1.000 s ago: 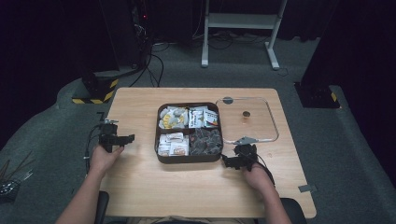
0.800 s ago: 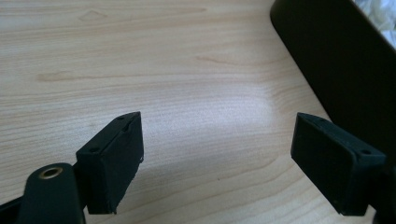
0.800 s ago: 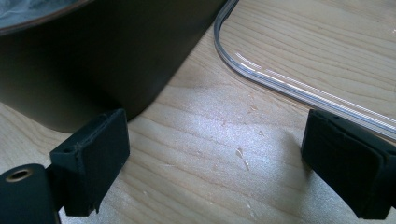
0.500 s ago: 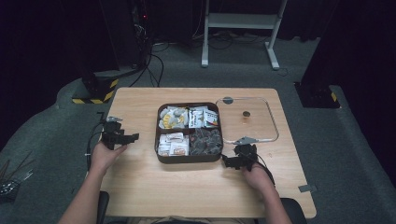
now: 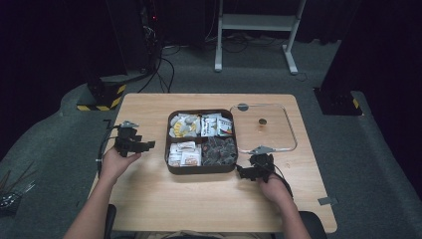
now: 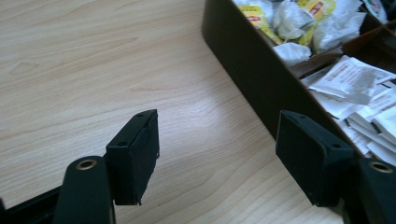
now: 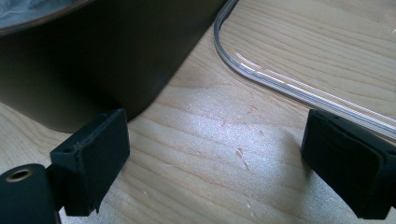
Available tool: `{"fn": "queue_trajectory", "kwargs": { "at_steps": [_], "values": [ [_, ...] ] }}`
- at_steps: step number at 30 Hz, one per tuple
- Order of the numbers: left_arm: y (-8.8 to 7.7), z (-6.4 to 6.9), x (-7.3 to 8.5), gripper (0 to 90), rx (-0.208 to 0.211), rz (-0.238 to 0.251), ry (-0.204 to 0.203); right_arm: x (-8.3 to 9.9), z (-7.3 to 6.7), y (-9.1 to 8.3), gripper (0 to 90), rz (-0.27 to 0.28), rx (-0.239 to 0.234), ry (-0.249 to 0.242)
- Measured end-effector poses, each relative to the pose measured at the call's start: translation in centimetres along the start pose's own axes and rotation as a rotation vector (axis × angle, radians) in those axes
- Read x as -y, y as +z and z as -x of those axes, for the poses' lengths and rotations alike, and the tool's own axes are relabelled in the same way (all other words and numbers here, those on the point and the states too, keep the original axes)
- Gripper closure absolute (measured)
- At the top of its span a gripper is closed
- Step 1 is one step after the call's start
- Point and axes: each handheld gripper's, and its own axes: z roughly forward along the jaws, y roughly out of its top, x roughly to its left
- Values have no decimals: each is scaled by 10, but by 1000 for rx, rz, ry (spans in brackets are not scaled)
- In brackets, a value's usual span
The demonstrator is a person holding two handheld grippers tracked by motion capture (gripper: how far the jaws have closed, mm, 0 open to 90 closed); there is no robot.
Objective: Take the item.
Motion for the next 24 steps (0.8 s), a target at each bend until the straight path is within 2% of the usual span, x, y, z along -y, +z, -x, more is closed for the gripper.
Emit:
{"fn": "queue_trajectory", "kwargs": {
  "at_steps": [6,9,11,12,24],
  "values": [
    [0,7,-6,322,19,-5,15,0,0,0,79,-2,2,-2],
    [-2,12,-12,340,44,0,30,0,0,0,79,-2,2,-1],
    [-2,14,-13,339,45,-3,40,0,0,0,79,-1,1,-2],
    [-1,18,-16,340,52,-5,56,0,0,0,79,-2,1,-2],
    [7,38,-31,342,98,1,85,0,0,0,79,-3,2,1]
  ]
}}
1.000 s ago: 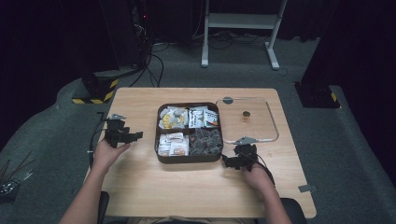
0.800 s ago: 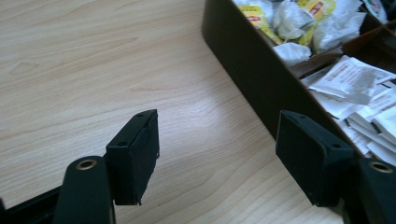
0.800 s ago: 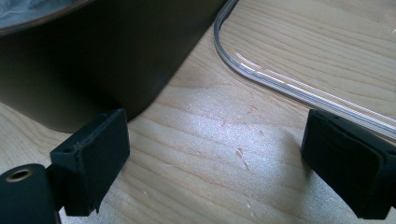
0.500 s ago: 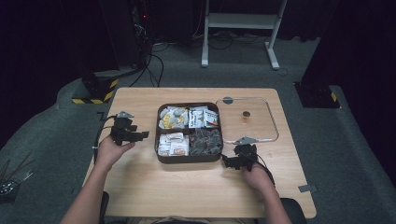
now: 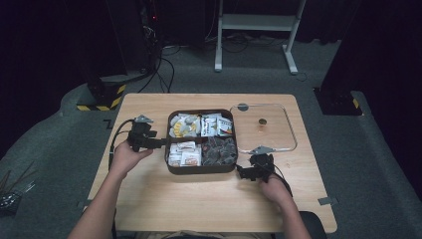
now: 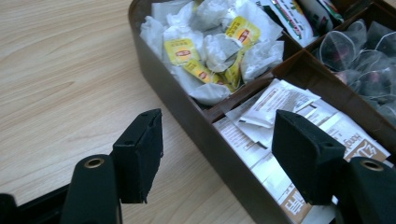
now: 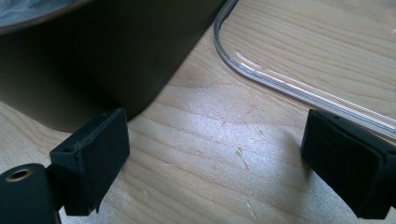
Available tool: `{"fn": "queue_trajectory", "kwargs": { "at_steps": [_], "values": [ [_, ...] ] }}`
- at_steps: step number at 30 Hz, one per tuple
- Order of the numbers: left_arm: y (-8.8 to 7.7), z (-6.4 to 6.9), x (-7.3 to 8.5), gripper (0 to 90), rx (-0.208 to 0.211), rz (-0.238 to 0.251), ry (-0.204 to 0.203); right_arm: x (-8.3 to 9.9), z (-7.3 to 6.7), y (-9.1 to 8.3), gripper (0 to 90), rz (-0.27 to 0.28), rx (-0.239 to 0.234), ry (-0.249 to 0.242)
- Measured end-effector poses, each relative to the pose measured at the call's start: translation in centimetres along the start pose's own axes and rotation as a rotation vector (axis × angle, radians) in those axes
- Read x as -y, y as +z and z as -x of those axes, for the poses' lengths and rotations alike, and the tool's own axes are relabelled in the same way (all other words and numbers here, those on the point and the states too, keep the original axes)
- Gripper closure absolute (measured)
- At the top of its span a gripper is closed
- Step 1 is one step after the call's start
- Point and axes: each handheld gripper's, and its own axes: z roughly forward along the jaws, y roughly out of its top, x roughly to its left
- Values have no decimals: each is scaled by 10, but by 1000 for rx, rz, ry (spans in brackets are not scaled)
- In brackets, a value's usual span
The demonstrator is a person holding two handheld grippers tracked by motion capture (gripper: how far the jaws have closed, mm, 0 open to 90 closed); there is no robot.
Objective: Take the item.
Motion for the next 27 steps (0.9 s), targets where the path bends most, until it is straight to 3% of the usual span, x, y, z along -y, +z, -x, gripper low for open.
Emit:
{"fn": "queue_trajectory", "kwargs": {
  "at_steps": [7,11,27],
  "values": [
    [7,9,-6,363,30,-11,29,0,0,0,80,0,0,0],
    [13,11,-8,395,85,-17,14,0,0,0,79,0,0,0],
    [32,25,-7,429,107,-31,67,0,0,0,80,1,0,-1]
  ]
}}
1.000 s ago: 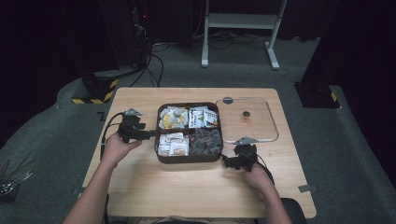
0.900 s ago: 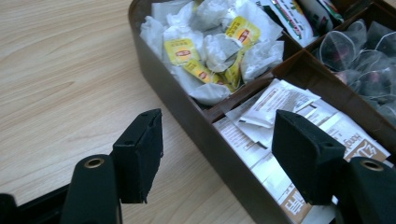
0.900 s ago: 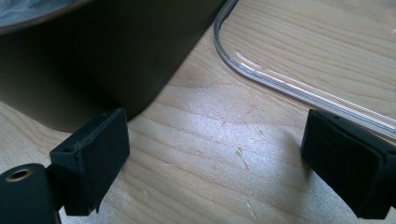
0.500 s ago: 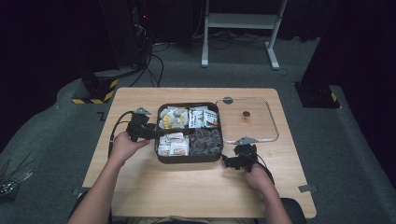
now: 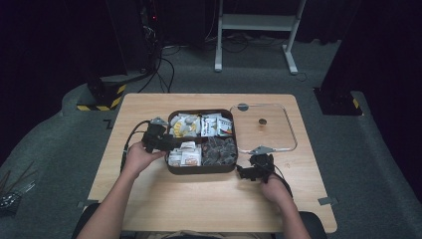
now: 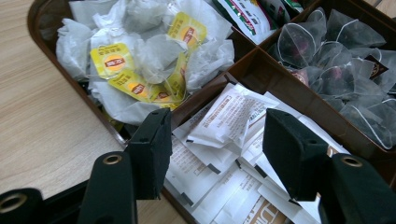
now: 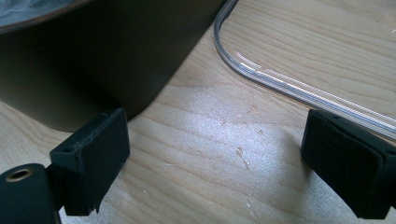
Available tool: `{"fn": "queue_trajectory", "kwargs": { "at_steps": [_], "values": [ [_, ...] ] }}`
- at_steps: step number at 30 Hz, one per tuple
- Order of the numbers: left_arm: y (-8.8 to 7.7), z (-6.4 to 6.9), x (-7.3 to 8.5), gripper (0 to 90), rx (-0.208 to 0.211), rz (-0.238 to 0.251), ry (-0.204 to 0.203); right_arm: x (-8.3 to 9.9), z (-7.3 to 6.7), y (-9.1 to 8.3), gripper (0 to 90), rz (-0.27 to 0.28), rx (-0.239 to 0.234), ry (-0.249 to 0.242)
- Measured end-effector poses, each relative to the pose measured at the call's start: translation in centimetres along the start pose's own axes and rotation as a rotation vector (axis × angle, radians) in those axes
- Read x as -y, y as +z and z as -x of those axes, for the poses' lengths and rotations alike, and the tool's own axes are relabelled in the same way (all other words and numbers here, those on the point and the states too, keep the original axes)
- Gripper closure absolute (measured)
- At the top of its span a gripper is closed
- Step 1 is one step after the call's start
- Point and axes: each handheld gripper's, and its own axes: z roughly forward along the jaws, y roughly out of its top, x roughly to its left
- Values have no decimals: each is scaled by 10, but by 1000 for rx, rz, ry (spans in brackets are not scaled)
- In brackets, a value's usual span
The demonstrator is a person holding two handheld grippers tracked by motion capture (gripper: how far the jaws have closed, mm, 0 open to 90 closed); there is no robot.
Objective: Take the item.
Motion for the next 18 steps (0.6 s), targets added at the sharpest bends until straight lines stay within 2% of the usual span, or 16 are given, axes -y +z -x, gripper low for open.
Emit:
{"fn": "queue_trajectory", "kwargs": {
  "at_steps": [2,3,5,14,18],
  "values": [
    [1,0,0,430,6,-2,0,0,0,0,80,0,0,3],
    [4,1,0,429,29,-2,-11,0,0,0,80,0,0,3],
    [7,1,0,428,40,-1,-14,0,0,0,80,0,0,3],
    [17,3,2,443,27,4,18,0,-1,0,80,0,1,3],
    [26,4,6,466,20,-23,40,0,-1,0,81,0,1,4]
  ]
}}
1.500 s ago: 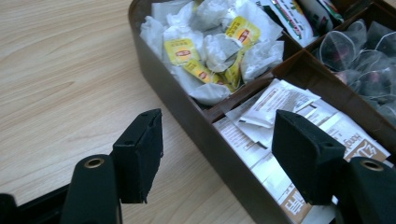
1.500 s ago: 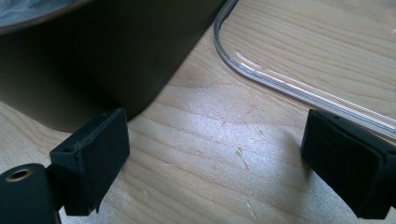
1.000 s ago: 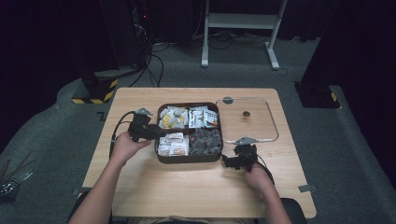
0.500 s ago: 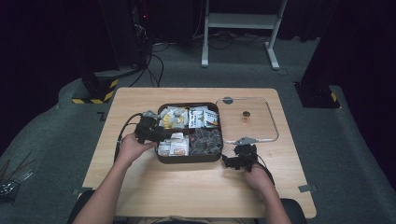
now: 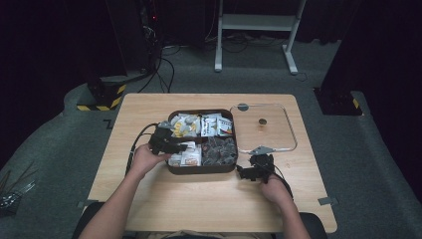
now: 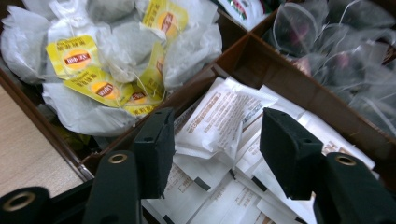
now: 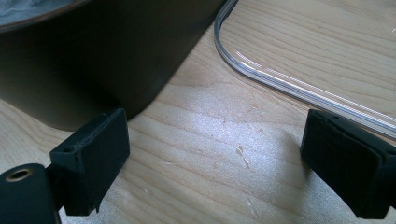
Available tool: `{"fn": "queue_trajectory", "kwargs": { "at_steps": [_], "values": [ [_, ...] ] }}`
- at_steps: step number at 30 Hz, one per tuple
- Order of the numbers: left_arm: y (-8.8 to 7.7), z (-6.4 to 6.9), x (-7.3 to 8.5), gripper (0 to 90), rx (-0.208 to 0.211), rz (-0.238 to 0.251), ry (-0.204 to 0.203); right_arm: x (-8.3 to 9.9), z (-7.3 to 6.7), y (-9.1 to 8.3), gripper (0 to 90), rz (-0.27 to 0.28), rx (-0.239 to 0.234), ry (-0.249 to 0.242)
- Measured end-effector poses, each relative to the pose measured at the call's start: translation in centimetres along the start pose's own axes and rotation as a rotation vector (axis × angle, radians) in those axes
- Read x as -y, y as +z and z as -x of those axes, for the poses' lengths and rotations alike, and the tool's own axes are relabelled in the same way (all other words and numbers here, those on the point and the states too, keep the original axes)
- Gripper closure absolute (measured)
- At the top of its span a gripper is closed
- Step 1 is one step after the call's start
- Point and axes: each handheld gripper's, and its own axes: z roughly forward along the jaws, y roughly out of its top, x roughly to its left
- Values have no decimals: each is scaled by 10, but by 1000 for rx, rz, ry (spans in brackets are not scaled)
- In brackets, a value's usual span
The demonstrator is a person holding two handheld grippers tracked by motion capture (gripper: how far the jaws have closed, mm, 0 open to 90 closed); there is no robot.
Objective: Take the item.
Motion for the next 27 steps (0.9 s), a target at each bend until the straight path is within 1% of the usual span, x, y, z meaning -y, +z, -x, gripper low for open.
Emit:
{"fn": "queue_trajectory", "kwargs": {
  "at_steps": [3,5,7,9,11,12,18,20,22,24,27],
  "values": [
    [4,0,1,492,-13,-15,13,0,0,0,81,0,0,0],
    [4,-1,1,507,-16,-14,17,0,0,0,81,0,0,0],
    [4,-1,1,579,-17,-10,17,0,0,0,81,0,0,0],
    [2,-1,1,634,-50,-7,23,0,0,0,80,0,0,0],
    [2,-1,1,667,-50,-5,23,0,0,0,81,0,0,0],
    [2,-3,1,690,-51,-8,15,0,0,0,80,0,0,0],
    [2,-5,2,823,-70,-10,4,0,0,0,80,0,0,0],
    [2,-5,2,850,-69,-10,6,0,0,0,80,0,0,0],
    [1,-5,0,858,-70,-22,16,0,0,0,81,0,0,0],
    [0,-5,-1,859,-73,-24,27,0,0,0,80,0,0,0],
    [-3,-6,-1,861,-65,-15,17,0,0,0,80,0,0,0]
  ]
}}
